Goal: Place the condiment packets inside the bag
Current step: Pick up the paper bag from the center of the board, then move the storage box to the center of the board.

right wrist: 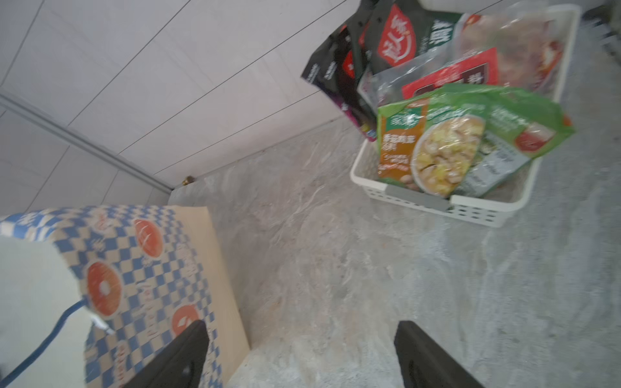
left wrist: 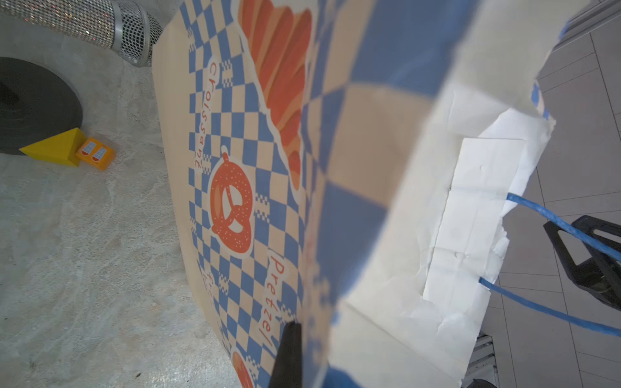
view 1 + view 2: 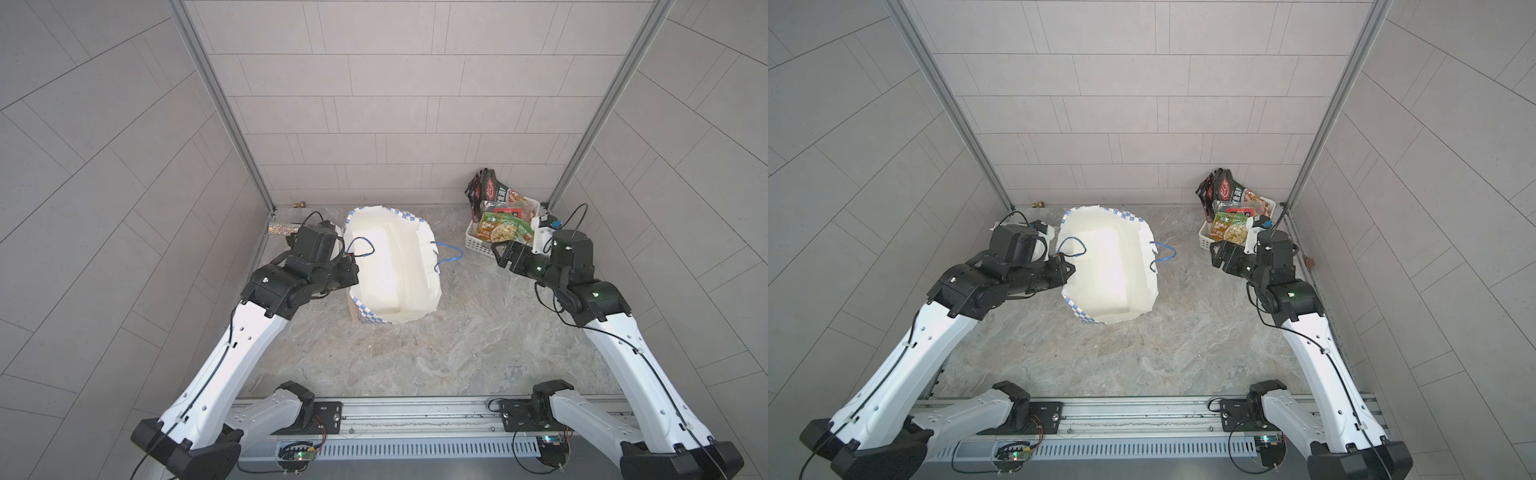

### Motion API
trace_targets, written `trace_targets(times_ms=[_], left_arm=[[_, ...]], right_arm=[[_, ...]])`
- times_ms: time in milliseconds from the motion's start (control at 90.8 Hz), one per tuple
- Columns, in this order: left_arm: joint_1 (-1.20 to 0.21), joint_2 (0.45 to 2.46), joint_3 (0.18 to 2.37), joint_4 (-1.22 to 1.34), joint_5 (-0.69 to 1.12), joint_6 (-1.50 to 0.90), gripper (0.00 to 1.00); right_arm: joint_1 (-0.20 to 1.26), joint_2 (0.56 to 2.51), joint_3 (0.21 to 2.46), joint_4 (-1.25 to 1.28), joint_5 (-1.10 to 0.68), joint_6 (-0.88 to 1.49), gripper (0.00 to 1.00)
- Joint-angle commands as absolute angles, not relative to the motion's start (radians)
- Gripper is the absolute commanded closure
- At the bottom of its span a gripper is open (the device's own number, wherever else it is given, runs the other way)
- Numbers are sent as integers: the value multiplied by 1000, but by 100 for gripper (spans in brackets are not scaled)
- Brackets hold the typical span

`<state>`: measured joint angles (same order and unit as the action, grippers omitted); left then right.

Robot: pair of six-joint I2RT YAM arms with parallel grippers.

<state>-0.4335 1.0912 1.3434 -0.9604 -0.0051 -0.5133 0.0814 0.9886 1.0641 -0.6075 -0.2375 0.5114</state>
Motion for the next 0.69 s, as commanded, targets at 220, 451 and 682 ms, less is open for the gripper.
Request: trace_targets(times_ms=[220,451,682], left_arm=[[-371,1063,1351,-1087,124,-422,100],[-355,1023,1339,-1102,134,-406,100],[-351,1015,1326,-1098,154,-402,100]], right_arm=[[-2,1530,1378,-703,-285,258,6],[83,1875,1670,-777,-294,190,7],[194,2113,1900,-846,-191,136,9]])
